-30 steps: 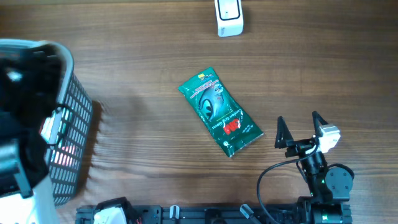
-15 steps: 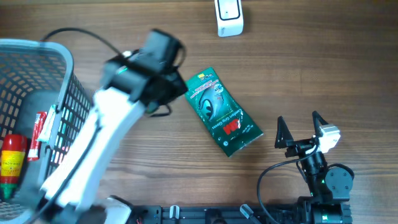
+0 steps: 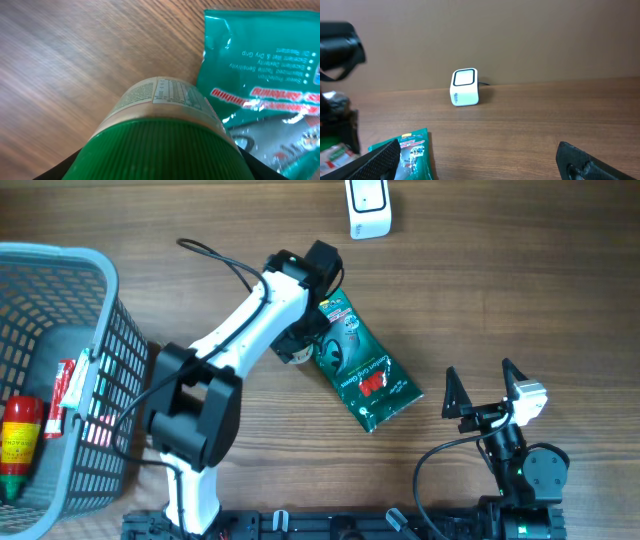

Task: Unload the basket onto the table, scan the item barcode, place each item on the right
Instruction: 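Carry the jar out with the left gripper and set it beside the gloves pack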

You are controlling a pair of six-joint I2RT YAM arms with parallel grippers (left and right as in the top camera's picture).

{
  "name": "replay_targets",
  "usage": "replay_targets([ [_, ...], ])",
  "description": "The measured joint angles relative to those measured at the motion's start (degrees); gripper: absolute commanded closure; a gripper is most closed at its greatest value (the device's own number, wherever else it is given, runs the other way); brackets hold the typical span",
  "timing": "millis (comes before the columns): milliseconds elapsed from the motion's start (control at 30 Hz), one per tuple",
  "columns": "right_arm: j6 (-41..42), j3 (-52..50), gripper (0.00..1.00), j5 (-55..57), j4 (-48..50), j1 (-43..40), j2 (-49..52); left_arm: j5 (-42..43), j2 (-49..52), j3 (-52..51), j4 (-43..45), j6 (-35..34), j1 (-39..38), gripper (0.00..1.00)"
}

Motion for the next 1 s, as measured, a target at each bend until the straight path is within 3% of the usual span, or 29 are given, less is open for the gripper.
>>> replay_targets([
  [333, 0.0, 0.0, 0.0, 0.0, -0.02, 0.0, 0.0, -0.11, 5.03, 0.04, 9.75, -0.44, -2.32, 0.37],
  [567, 0.0, 0.0, 0.0, 0.0, -0.02, 0.0, 0.0, 0.2, 5.79, 0.48, 18.88, 6.43, -6.82, 0.37],
  [767, 0.0, 0.0, 0.0, 0.0, -0.02, -0.02, 0.0, 0.2, 5.92, 1.16, 11.65, 10.69, -8.24, 0.4],
  [933, 0.0, 0.0, 0.01, 0.0, -0.02, 0.0, 0.0, -1.92, 5.92, 1.14, 7.54, 11.41, -6.43, 0.27],
  [1000, 0.0, 0.0, 0.01, 0.0, -0.02, 0.0, 0.0, -2.34, 5.92, 1.16, 7.58, 11.72, -5.66, 0.18],
])
